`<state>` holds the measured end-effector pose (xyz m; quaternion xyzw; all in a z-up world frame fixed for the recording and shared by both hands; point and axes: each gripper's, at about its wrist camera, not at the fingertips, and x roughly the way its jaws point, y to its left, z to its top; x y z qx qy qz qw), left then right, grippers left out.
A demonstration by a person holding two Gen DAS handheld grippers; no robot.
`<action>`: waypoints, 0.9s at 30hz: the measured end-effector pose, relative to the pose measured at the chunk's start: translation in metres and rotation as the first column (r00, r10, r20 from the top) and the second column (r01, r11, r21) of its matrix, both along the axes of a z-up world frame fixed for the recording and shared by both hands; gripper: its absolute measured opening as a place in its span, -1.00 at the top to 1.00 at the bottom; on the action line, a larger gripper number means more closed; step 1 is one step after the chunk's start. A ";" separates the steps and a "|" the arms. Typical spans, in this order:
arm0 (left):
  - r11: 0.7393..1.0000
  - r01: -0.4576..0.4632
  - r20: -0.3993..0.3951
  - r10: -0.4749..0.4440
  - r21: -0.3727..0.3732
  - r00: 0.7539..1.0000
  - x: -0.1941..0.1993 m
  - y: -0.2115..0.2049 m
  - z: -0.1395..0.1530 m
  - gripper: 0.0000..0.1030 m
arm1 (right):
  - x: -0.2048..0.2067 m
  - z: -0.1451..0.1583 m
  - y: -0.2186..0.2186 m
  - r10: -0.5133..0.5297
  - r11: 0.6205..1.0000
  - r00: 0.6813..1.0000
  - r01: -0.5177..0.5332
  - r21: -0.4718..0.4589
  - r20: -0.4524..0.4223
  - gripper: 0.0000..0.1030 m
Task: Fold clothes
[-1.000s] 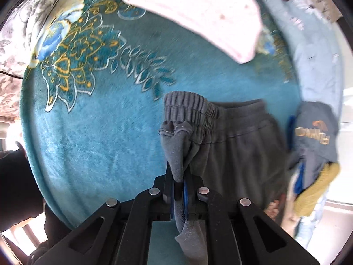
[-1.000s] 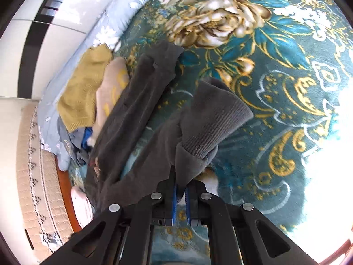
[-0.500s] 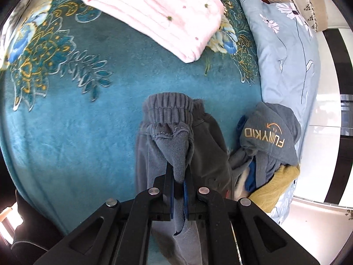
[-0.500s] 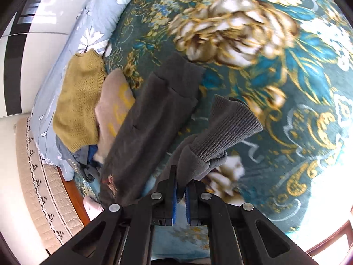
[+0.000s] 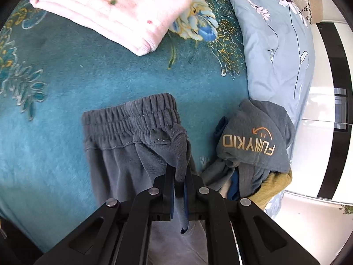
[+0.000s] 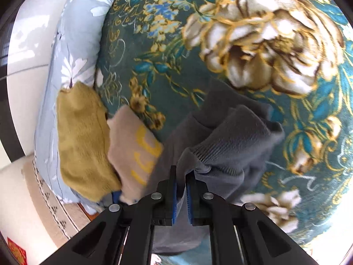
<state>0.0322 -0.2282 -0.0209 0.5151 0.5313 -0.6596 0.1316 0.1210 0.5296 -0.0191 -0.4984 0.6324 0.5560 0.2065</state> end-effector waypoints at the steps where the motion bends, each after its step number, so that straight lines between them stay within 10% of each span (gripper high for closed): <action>1: 1.000 -0.002 -0.007 0.002 0.003 1.000 -0.002 -0.001 -0.003 0.88 | -0.003 -0.003 0.001 -0.015 1.000 1.000 0.015 -0.004 -0.008 0.82; 8: 1.000 -0.015 -0.056 0.016 0.024 0.998 -0.012 -0.003 -0.017 0.87 | -0.014 -0.028 0.001 -0.141 0.990 0.988 0.140 -0.031 -0.058 0.77; 14: 0.991 -0.047 -0.134 0.064 0.126 0.989 -0.010 -0.006 -0.032 0.63 | -0.020 -0.027 0.003 -0.146 0.989 0.971 0.148 -0.003 -0.188 0.12; 27: 0.974 -0.017 -0.369 0.102 0.227 0.924 0.028 -0.012 0.010 0.18 | 0.017 0.053 0.004 0.089 0.964 0.904 0.027 0.264 -0.418 -0.08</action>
